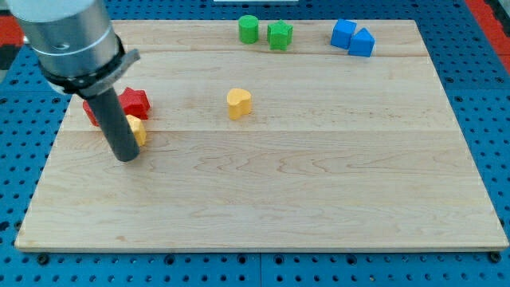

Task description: Place the yellow heart to the right of the yellow hexagon

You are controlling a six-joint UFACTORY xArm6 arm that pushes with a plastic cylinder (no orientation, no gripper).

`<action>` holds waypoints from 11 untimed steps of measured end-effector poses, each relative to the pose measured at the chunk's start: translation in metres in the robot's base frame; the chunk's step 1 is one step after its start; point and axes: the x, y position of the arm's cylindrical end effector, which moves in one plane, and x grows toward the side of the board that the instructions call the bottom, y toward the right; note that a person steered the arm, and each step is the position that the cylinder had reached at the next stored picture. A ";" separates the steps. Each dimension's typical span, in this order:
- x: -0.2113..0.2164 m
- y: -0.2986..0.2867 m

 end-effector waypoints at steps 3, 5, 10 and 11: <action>0.008 0.165; -0.086 0.153; -0.145 0.127; -0.087 0.067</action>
